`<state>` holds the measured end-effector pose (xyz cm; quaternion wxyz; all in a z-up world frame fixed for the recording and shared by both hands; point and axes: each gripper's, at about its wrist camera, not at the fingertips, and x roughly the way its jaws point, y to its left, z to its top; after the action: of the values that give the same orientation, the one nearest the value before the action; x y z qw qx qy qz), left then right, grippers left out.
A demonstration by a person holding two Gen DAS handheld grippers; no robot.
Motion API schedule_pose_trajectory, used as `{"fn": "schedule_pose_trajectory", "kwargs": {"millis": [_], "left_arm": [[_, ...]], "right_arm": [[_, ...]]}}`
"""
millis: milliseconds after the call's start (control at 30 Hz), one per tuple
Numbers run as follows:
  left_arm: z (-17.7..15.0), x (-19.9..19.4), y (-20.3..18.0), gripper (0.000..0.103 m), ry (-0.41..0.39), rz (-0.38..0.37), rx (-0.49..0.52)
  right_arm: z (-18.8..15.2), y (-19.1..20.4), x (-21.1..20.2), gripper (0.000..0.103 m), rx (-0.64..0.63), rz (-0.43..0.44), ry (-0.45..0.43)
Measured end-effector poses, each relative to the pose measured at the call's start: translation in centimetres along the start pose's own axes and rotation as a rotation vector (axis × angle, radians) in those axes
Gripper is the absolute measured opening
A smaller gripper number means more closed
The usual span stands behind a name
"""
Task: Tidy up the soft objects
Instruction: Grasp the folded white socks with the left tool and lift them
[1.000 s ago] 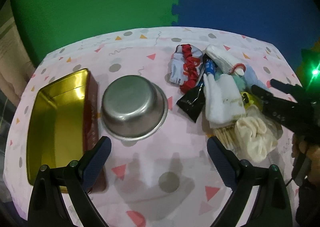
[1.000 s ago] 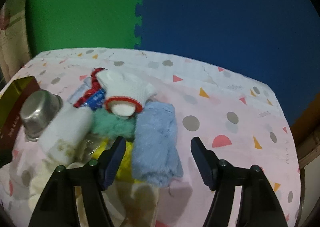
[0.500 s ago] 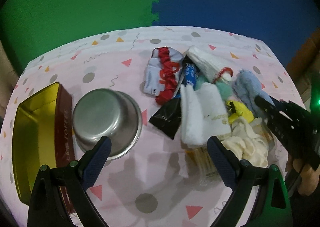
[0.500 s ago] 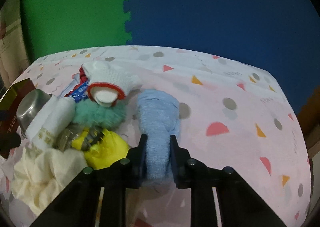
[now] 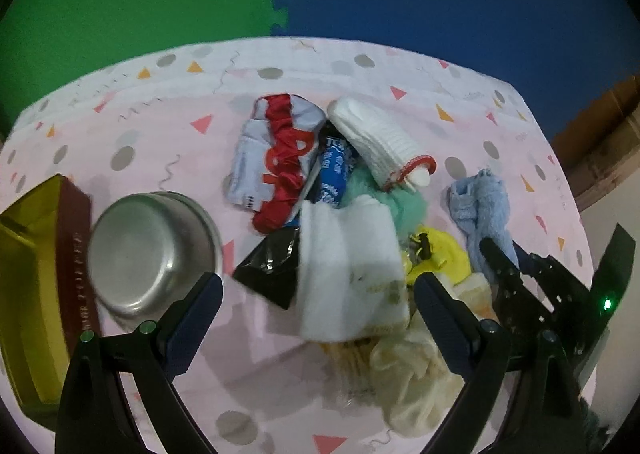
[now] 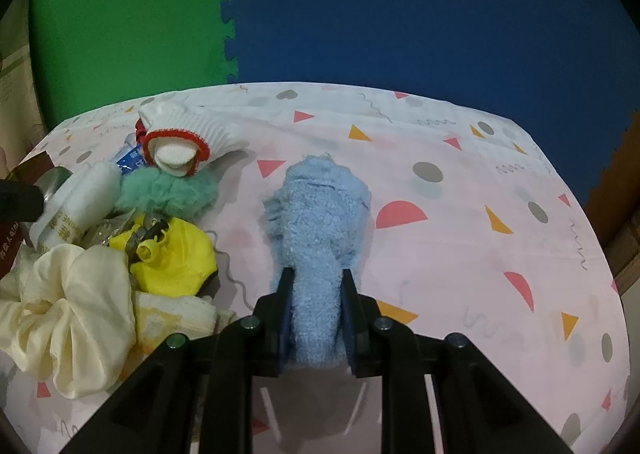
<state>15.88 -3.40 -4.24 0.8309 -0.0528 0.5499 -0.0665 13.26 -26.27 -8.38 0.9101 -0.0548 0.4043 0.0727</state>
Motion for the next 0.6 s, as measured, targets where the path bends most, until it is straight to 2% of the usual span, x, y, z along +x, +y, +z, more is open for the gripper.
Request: {"fn": "schedule_pose_trajectory", "kwargs": {"millis": [267, 300, 333, 367, 400, 433, 500, 600], "left_arm": [[1.3, 3.0, -0.3, 0.094, 0.084, 0.057, -0.004], [1.3, 3.2, -0.3, 0.086, 0.1, 0.063, -0.008], [1.3, 3.2, -0.2, 0.07, 0.109, 0.056, -0.013], [1.3, 3.3, -0.2, 0.062, 0.119, 0.044, -0.019], [1.3, 3.3, -0.2, 0.045, 0.133, 0.034, -0.025], [1.3, 3.2, -0.3, 0.038, 0.142, 0.03, -0.032], [1.3, 2.7, -0.4, 0.031, 0.13, 0.02, -0.034], [1.0, 1.5, -0.7, 0.027, 0.108, 0.008, -0.026]], "right_arm": [[0.1, -0.2, -0.1, 0.022, 0.007, 0.011, 0.003], [0.1, -0.2, -0.1, 0.023, 0.008, 0.013, 0.004], [0.1, -0.3, 0.0, 0.023, 0.008, 0.015, 0.005], [0.2, -0.2, 0.0, 0.023, 0.008, 0.016, 0.006], [0.2, -0.3, 0.0, 0.023, 0.009, 0.017, 0.006], [0.2, -0.3, 0.0, 0.023, 0.009, 0.018, 0.007], [0.3, -0.3, 0.0, 0.023, 0.009, 0.019, 0.007], [0.3, -0.3, 0.1, 0.023, 0.008, 0.018, 0.007]]}}
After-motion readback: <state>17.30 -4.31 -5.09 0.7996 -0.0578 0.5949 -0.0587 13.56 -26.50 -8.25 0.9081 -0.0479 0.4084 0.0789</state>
